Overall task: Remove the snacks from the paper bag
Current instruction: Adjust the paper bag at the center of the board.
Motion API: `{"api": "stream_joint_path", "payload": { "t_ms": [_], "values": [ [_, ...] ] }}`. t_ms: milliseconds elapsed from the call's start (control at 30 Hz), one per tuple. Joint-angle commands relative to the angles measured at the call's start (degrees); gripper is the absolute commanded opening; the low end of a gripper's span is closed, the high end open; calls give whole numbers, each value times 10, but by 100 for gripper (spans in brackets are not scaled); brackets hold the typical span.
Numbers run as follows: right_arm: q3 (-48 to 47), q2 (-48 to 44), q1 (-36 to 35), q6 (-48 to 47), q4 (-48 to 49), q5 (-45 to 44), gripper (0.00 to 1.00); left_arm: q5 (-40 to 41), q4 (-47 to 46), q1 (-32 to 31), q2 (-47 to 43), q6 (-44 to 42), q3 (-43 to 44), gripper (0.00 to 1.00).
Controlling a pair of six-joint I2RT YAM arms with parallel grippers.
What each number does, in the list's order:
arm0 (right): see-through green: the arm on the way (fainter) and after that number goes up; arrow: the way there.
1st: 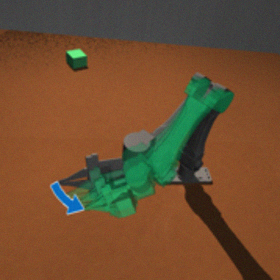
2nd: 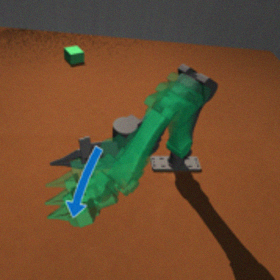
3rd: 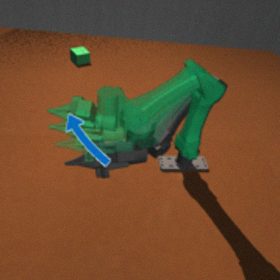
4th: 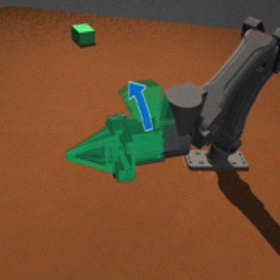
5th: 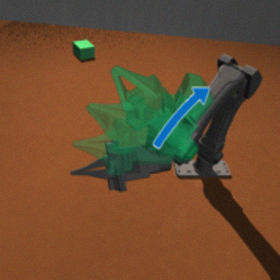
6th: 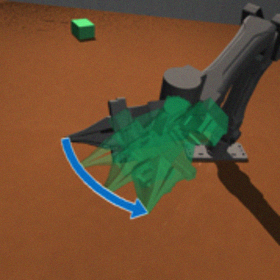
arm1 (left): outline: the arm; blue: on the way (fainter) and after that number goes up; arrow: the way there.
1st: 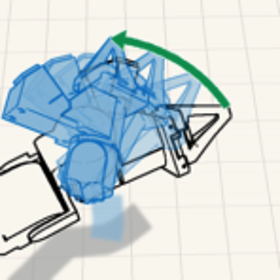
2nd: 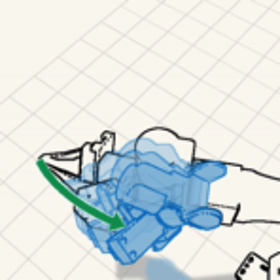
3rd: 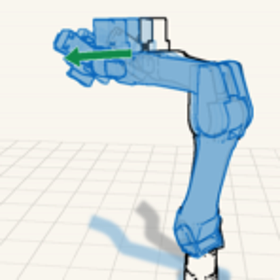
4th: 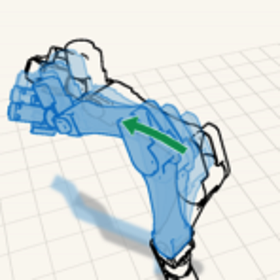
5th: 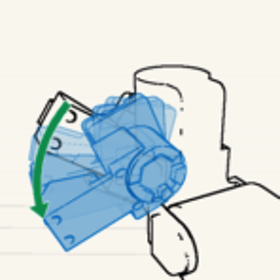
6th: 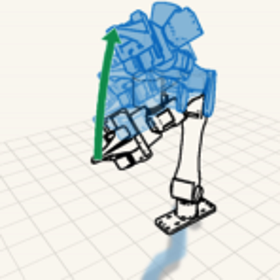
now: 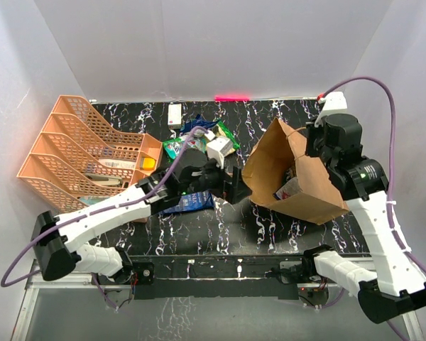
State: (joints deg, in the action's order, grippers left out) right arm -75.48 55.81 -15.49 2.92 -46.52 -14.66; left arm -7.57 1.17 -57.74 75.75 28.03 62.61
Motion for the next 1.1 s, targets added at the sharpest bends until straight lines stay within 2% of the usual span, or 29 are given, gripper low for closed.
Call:
{"api": "stream_joint_path", "payload": {
  "t_ms": [0,133,267,367,433,633,733,933,1067],
  "values": [
    [-39,7,1,-43,31,8,8,70,107,39,-38,-23,10,98],
    [-26,-18,0,-40,21,16,8,33,100,87,-9,16,-5,98],
    [-13,-38,1,-34,9,30,8,-49,49,121,41,45,-6,98],
    [-11,-42,0,-41,-2,33,8,-85,5,122,82,63,-2,91],
    [-11,-44,0,-60,-3,50,8,-107,-20,123,95,79,-9,78],
    [-13,-33,1,-142,27,62,8,-146,-121,120,91,145,-79,26],
    [-28,-13,-26,-178,45,82,8,-152,-157,110,96,172,-109,2],
    [-57,40,-112,-172,38,286,8,-108,-228,35,122,200,-149,0],
    [-43,55,-129,-133,29,458,8,-83,-278,9,132,221,-190,0]
  ]
}}
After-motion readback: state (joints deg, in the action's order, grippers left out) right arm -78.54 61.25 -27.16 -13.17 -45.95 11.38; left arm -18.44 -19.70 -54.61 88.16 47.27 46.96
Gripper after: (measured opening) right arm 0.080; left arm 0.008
